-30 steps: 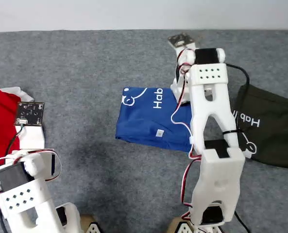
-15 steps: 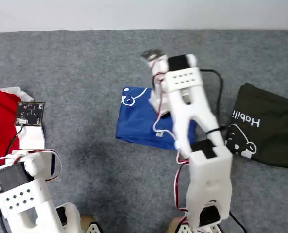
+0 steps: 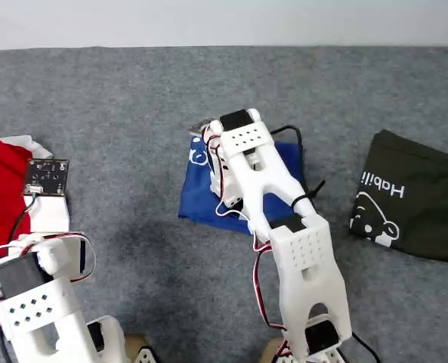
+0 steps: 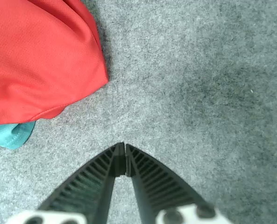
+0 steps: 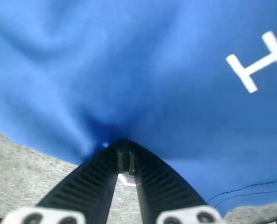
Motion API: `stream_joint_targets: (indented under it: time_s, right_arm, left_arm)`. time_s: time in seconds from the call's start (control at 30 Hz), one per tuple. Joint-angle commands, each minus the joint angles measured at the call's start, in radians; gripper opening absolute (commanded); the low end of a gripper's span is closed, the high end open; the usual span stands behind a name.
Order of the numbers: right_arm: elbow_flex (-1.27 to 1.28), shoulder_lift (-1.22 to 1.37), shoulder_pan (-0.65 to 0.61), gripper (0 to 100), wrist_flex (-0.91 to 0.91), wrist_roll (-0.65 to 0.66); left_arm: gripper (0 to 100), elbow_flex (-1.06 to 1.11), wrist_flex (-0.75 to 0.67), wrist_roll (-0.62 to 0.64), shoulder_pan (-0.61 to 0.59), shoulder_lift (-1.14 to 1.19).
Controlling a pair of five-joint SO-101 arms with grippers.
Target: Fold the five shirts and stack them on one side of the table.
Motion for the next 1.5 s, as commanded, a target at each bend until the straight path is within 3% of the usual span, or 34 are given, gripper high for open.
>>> stream_joint_targets:
  time_s: [0.0,0.17,0.53,0.67,0.83,1.1,1.2,1.47]
  right_arm:
    - [-0.005,-0.174,0.002,1.0,0.039,0.006]
    - [-0.005,-0.311,-0.022,1.0,0.035,0.006]
    - [-0.008,-0.004,-0.157,1.0,-0.015,0.006]
    - [-0.011,-0.03,-0.156,1.0,0.001,0.002]
    - [-0.009,-0.214,-0.108,1.0,0.033,0.005]
    - [-0.009,-0.321,0.117,1.7,-0.008,-0.006]
    - [-0.009,-0.277,0.17,6.9,-0.036,-0.094]
    - [-0.009,-0.182,0.191,38.4,-0.114,-0.514]
  left_arm:
    - [0,-0.012,-0.011,-0.011,-0.005,-0.011]
    - [0,-0.012,-0.015,-0.011,-0.005,-0.011]
    - [0,-0.012,-0.012,-0.011,-0.005,-0.011]
    - [0,-0.012,-0.009,-0.011,-0.005,-0.011]
    - [0,-0.012,-0.009,-0.011,-0.005,-0.011]
    - [0,-0.012,-0.009,-0.011,-0.005,-0.011]
    - [0,-0.012,-0.009,-0.011,-0.005,-0.011]
    - [0,-0.012,-0.009,-0.011,-0.005,-0.011]
